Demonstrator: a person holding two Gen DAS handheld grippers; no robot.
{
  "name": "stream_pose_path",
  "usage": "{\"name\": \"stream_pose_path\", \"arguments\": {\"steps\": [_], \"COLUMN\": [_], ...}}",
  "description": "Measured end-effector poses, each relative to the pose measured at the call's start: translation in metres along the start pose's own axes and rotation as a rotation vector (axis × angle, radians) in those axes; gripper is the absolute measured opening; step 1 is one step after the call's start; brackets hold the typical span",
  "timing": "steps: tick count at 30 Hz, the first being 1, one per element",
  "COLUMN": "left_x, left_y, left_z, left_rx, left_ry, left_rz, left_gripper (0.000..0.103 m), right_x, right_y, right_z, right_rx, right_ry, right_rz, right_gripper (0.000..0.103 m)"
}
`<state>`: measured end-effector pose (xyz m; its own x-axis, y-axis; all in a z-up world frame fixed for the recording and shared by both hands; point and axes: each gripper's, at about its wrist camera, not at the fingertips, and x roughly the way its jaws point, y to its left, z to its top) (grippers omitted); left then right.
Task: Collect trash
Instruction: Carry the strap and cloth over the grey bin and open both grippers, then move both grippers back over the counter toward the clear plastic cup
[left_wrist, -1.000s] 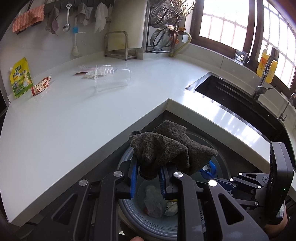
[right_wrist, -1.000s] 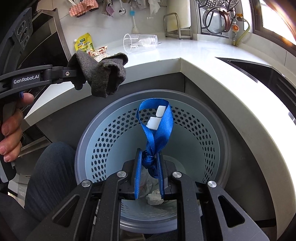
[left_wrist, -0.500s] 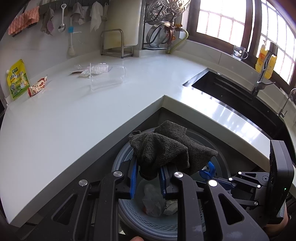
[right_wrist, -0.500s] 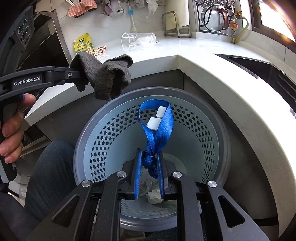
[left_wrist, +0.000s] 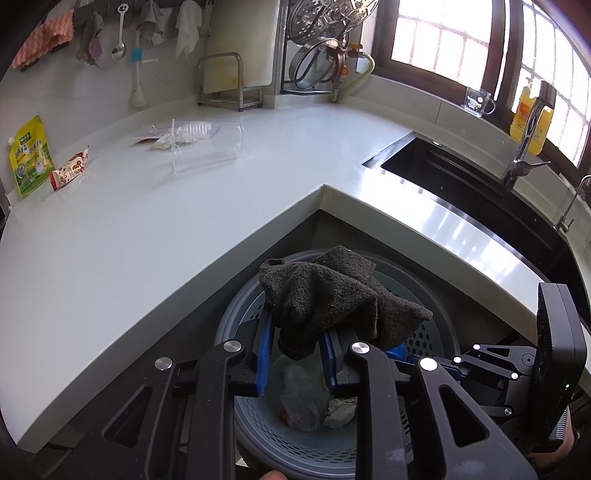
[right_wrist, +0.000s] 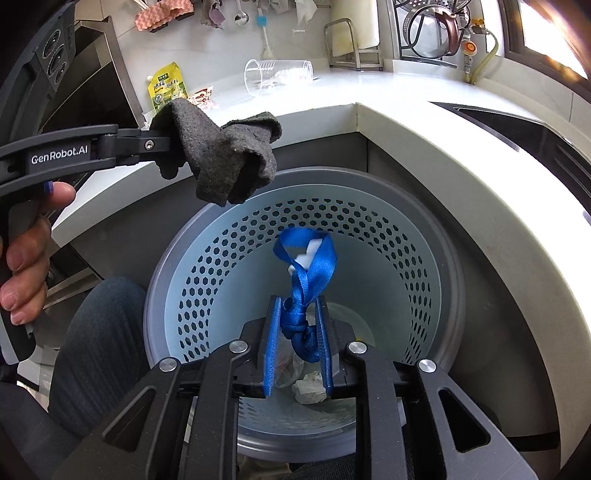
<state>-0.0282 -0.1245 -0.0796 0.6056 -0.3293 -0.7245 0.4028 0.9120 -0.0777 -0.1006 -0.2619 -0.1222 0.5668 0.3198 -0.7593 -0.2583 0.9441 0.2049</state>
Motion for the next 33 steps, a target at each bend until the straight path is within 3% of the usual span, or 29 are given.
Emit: {"name": "stream_pose_path", "arguments": {"steps": [1, 2, 3, 10, 15, 17, 24, 33], "left_x": [0.000, 0.000, -0.001, -0.006, -0.017, -0.023, -0.039, -0.052], "left_y": [0.000, 0.000, 0.001, 0.003, 0.016, 0.023, 0.060, 0.124], "left_z": [0.000, 0.001, 0.001, 0.003, 0.009, 0.013, 0.025, 0.028], "left_rx": [-0.002, -0.005, -0.007, -0.018, -0.052, -0.068, -0.112, -0.194], "left_ry": [0.001, -0.001, -0.006, -0.029, -0.067, -0.082, -0.132, -0.156], "left_rz": [0.000, -0.001, -0.002, 0.019, 0.039, 0.047, 0.108, 0.179], "left_gripper": [0.027, 0.037, 0.048, 0.062, 0.077, 0.079, 0.085, 0.088], "right_x": [-0.001, -0.002, -0.003, -0.010, -0.020, -0.023, -0.026, 0.001], "right_y": [0.001, 0.002, 0.003, 0.003, 0.001, 0.002, 0.013, 0.035], "right_z": [0.000, -0.001, -0.001, 0.001, 0.011, 0.019, 0.062, 0.156], "right_rx": [0.000, -0.003, -0.007, -0.009, 0.010, 0.007, 0.009, 0.038], "right_ry": [-0.003, -0.010, -0.017, -0.036, -0.078, -0.094, -0.161, -0.231], "right_rz": [-0.005, -0.014, -0.019, -0.021, -0.017, -0.020, -0.006, -0.009], "right_gripper": [0.031, 0.040, 0.043, 0.055, 0.070, 0.076, 0.083, 0.091]}}
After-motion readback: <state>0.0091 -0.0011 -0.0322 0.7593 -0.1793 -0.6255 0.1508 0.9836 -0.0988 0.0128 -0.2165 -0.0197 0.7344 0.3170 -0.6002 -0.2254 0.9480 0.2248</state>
